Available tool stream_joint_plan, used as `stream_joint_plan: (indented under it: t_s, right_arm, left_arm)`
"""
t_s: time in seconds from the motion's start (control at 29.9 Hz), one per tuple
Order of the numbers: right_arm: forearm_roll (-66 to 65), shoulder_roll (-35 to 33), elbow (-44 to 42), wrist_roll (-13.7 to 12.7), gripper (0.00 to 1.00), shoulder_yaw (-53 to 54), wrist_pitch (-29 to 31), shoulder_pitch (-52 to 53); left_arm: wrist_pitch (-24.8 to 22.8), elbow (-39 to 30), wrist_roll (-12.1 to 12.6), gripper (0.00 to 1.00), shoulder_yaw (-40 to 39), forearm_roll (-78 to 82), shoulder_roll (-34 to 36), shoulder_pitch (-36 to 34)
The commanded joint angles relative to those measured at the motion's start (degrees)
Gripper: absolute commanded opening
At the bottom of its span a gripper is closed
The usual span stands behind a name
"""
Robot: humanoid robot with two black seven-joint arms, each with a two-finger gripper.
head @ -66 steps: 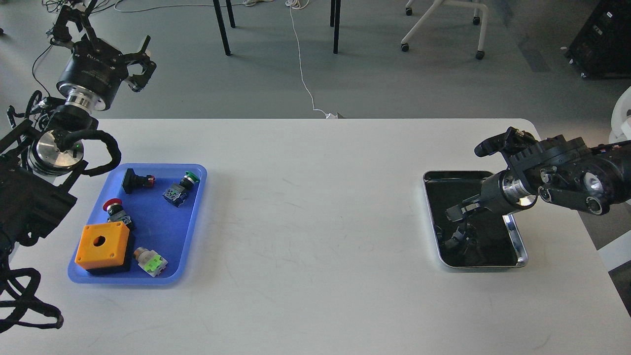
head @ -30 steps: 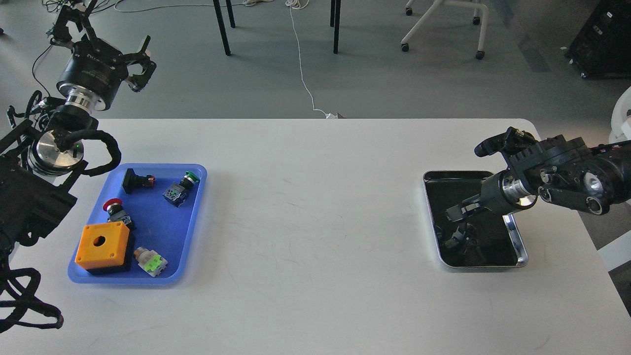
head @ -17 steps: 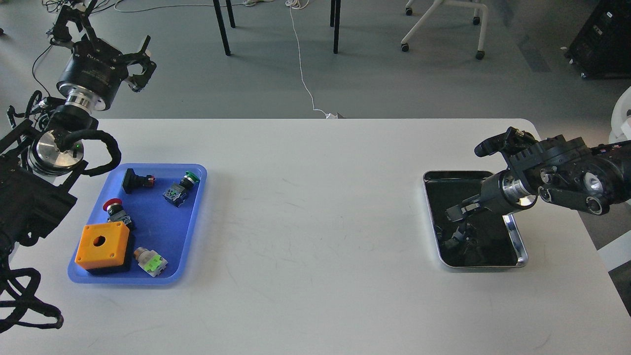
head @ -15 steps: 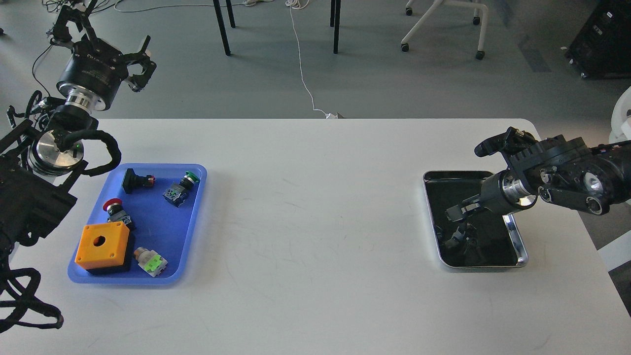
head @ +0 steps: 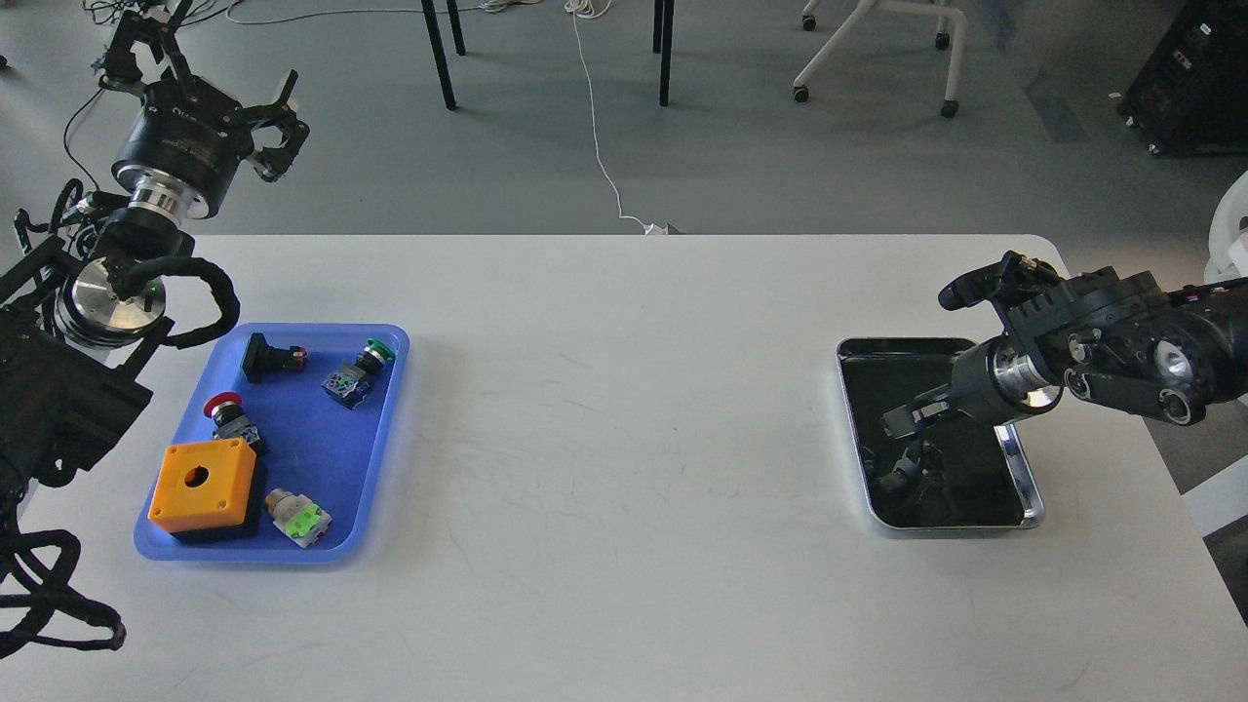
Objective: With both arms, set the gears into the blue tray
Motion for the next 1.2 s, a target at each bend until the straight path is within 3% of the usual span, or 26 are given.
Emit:
stream_joint_plan:
  t_s: [0.0,1.17]
  right_arm:
    - [0.0,0.0,0.0,0.0,0.6,0.0,0.0,0.0]
    - [0.0,0.0,0.0,0.0,0.6,0.0,0.0,0.0]
  left_arm:
    - [0.0,0.0,0.0,0.98,0.0,0.0,0.0,0.0]
    - [0.0,0.0,0.0,0.98,0.0,0.0,0.0,0.0]
